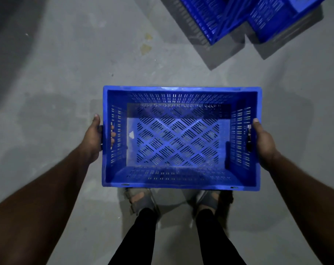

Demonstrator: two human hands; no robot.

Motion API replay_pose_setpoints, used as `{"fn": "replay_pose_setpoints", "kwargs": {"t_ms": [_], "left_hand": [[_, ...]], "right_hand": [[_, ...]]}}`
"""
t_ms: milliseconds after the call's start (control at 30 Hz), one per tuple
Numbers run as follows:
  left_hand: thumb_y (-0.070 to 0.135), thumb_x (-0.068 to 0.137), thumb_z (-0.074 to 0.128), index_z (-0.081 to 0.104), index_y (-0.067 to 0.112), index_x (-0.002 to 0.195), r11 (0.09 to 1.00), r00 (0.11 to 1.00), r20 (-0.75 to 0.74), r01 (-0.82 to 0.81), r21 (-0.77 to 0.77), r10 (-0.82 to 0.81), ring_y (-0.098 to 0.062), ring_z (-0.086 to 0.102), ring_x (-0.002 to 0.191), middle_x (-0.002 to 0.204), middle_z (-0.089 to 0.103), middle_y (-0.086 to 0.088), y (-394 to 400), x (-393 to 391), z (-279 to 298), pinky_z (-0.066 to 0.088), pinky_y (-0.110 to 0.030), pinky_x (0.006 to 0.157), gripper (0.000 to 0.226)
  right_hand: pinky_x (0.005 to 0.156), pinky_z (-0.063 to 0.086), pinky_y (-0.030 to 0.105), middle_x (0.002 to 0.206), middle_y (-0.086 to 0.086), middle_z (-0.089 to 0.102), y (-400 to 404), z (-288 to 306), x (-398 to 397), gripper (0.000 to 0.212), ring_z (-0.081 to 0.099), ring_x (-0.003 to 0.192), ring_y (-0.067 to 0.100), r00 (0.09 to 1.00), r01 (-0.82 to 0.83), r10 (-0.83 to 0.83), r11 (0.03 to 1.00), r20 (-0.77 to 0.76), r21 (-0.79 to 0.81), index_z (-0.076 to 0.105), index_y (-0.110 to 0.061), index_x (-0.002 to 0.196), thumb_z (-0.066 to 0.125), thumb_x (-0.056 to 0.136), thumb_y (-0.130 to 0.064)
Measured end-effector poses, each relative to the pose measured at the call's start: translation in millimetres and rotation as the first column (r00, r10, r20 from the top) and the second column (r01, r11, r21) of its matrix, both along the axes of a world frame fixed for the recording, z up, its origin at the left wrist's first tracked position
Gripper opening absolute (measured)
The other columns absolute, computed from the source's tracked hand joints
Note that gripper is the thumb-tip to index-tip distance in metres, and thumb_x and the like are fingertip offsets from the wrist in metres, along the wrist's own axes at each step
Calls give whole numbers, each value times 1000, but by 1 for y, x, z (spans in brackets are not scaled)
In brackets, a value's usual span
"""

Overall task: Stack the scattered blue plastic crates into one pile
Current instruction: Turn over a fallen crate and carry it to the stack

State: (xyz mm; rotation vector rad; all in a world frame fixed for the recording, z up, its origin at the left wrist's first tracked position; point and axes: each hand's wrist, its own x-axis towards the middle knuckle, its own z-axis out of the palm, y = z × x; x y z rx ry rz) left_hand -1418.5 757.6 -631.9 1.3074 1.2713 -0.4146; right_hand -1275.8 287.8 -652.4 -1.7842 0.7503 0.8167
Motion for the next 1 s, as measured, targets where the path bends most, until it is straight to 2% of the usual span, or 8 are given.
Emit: {"fn": "replay_pose_setpoints", "kwargs": {"t_ms": [100,200,333,500,633,833,900,1000], "left_hand": [[82,88,26,60,9,95,993,1000,8,0,-120,1,-24,51,61,76,55,-11,9,-12,56,45,-34,63,81],[87,81,31,59,12,80,980,997,69,-20,-197,34,-17,44,45,61,51,-5,17,-26,129,40,-26,49,80],[85,83,31,51,16,68,978,995,90,-12,-209,31,-13,31,36,47,37,0,9,-34,250,30,-21,40,73],[87,80,37,39,22,61,998,999,43,-2,-60,5,-14,23,40,51,28,2,0,-21,381,23,-23,42,68],[88,78,40,38,23,62,995,989,113,97,-34,-93,-13,23,41,53,27,2,-8,4,464,22,-23,43,68],[95,65,45,37,24,63,969,954,173,245,20,-245,-11,19,35,47,24,6,-53,82,544,20,-17,38,71],[93,69,43,37,23,63,956,939,177,290,42,-293,-10,19,32,43,25,7,-85,116,566,19,-15,37,70],[91,72,42,35,23,63,932,907,212,356,71,-363,-10,18,30,43,23,7,-145,169,589,18,-13,38,70]], "right_hand": [[49,34,28,61,3,47,4,65,-7,85,41,48,21,998,41,-36,993,-48,115,55,-17,78,53,50,-97],[39,28,20,49,-2,37,6,146,-14,84,31,37,13,999,13,-6,984,-38,177,45,-15,69,39,56,-98],[37,20,18,47,-4,28,8,263,-31,71,22,37,12,998,61,-57,988,-29,145,37,-22,62,38,70,-93],[41,20,22,48,-4,30,10,395,-48,73,23,39,14,993,110,-110,994,32,21,36,-25,59,41,57,-98],[42,17,22,48,-4,28,-6,487,-59,72,21,38,14,980,183,-185,982,71,43,35,-25,59,40,55,-97],[42,16,21,47,-5,26,-69,559,-63,65,17,38,13,925,344,-352,936,142,74,36,-25,59,33,83,-86],[39,17,19,47,-5,28,-97,575,-57,66,18,37,12,898,406,-414,910,147,84,37,-24,60,35,80,-87],[37,19,19,49,-4,28,-154,589,-42,72,19,36,12,859,474,-482,876,172,91,38,-23,61,42,65,-95]]}}
